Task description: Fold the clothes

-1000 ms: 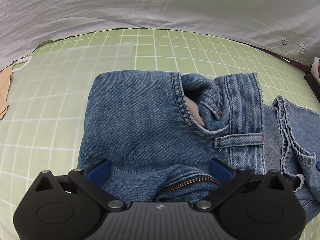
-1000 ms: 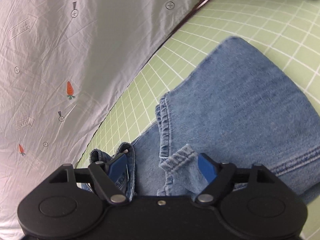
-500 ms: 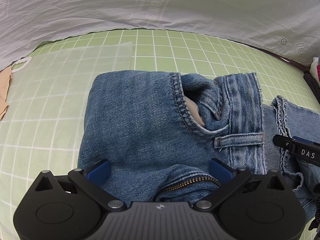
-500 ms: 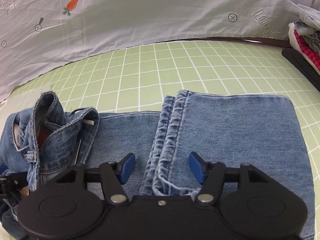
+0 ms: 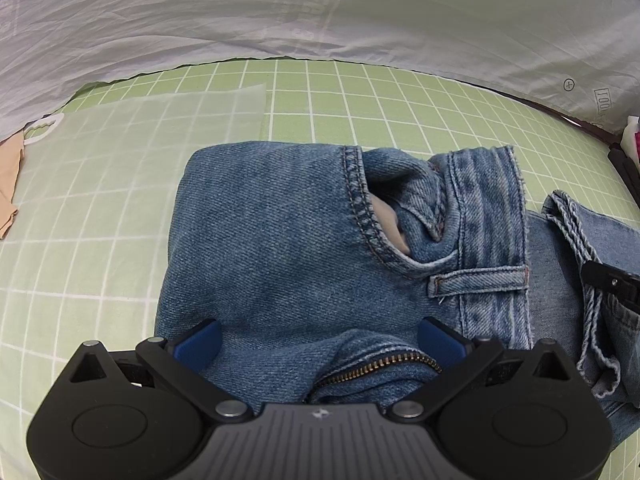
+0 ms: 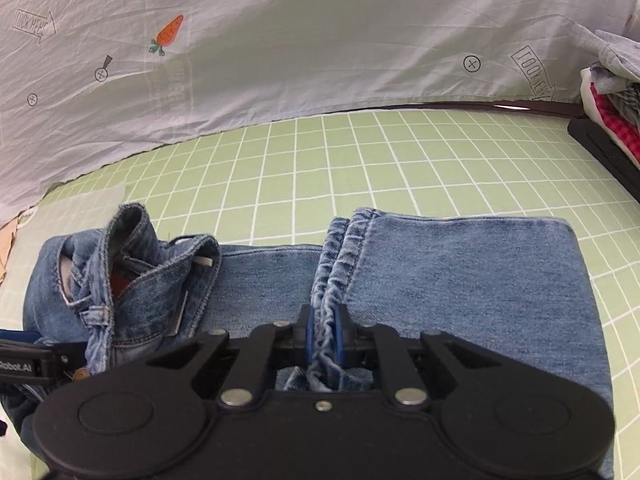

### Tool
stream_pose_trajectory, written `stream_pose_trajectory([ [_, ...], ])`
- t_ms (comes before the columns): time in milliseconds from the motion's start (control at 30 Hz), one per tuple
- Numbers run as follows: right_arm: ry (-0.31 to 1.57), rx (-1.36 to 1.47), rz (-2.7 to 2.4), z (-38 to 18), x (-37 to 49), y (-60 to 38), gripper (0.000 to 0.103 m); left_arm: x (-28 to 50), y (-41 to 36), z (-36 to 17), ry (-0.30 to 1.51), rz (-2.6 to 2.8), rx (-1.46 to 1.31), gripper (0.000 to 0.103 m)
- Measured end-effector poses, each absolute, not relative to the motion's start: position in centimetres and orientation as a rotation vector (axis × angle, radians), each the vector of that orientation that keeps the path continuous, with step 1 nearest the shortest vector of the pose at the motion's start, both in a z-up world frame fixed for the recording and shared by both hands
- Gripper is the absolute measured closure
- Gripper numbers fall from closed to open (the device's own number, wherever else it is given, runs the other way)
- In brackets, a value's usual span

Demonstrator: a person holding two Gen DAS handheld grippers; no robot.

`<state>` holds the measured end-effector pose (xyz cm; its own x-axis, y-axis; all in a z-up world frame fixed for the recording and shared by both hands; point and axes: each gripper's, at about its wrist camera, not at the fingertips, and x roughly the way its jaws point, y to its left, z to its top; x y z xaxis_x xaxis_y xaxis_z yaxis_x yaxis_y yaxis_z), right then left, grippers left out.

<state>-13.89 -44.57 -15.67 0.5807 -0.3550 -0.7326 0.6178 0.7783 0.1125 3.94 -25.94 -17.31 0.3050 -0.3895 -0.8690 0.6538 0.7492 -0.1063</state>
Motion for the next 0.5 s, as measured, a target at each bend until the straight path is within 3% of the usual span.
stream_pose_trajectory([
  [300,0.876,0.329,-0.503,-17.7,-12.2,-41.6,0.088,3.9,-25.8,-17.3,1.049,-0.709,0.29,0.0],
  [400,0.876,0.316,-0.518,-17.5,-12.4,-41.5,0.062,3.9,-25.8,-17.3,1.048,-0.709,0.288,0.0],
  [500,0.856,0.303,-0.52,-16.7,-12.9,-41.3,0.057,3.9,-25.9,-17.3,1.048,-0.705,0.286,0.0],
])
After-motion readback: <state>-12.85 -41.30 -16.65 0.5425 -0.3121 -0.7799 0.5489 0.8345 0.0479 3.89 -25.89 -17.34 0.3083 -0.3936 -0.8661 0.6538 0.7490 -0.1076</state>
